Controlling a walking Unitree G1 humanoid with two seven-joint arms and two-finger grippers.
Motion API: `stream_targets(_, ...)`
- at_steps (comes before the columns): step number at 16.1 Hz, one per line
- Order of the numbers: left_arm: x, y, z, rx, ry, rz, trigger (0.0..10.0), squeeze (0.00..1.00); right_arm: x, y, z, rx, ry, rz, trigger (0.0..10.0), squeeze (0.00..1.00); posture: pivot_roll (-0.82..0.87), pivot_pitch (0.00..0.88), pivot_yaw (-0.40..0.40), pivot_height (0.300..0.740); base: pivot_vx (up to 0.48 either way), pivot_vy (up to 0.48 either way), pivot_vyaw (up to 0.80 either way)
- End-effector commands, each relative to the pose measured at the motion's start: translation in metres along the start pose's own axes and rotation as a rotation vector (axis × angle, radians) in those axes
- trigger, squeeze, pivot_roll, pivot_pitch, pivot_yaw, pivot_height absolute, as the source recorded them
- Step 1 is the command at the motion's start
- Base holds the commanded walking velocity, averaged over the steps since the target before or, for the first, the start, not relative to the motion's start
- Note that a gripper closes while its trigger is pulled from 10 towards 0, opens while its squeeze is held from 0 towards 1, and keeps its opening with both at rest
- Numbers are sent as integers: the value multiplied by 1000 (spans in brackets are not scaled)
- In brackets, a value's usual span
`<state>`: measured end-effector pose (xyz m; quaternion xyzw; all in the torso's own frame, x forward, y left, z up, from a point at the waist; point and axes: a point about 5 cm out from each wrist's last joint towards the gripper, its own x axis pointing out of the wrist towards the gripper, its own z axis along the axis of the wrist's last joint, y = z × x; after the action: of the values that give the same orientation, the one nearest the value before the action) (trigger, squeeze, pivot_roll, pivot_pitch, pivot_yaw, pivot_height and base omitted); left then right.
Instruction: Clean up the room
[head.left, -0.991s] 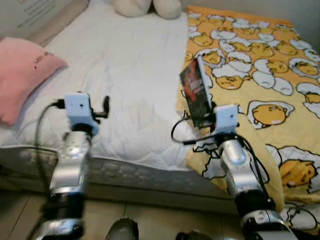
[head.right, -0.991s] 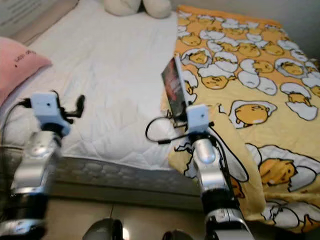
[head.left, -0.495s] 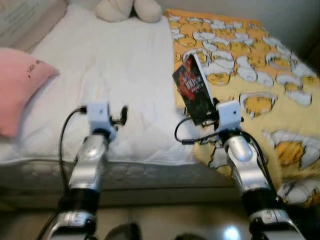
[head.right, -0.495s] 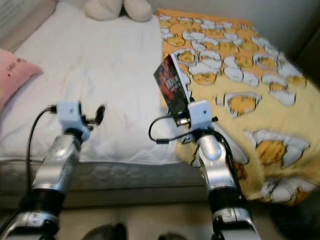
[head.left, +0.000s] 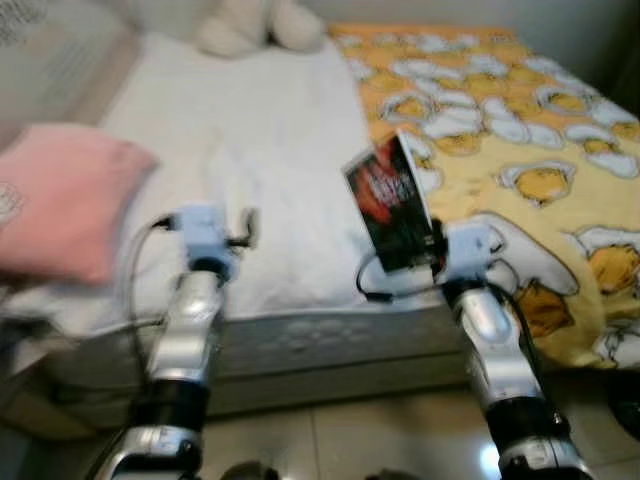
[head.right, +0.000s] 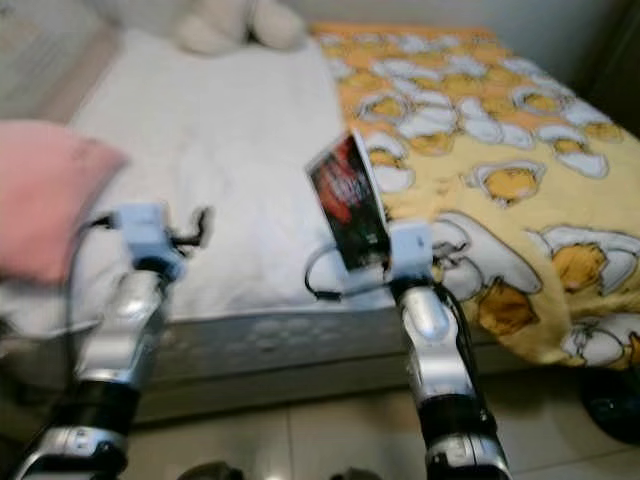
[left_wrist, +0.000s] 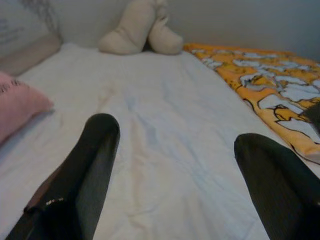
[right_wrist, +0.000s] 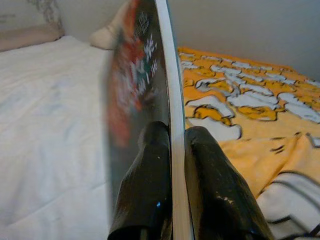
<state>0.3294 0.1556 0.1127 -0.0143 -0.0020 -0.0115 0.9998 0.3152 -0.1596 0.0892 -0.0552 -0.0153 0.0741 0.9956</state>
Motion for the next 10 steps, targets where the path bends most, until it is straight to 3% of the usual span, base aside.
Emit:
stream_targets(1, 3, 6, 9, 29, -34, 15, 10000, 0, 6, 1, 13, 22, -59, -11, 0, 0, -35, 0, -20, 736, 0, 480, 0)
stream_targets(8, -1, 13, 7, 46, -31, 76, 10000, 0, 11, 4, 16, 28, -56, 22, 0, 0, 6, 0, -47, 736, 0, 466, 0)
stream_targets(10, -3, 15, 4, 56, -20, 96, 10000, 0, 14, 3, 15, 14, -43, 32, 0, 0, 21, 0, -58, 736, 0, 0, 619)
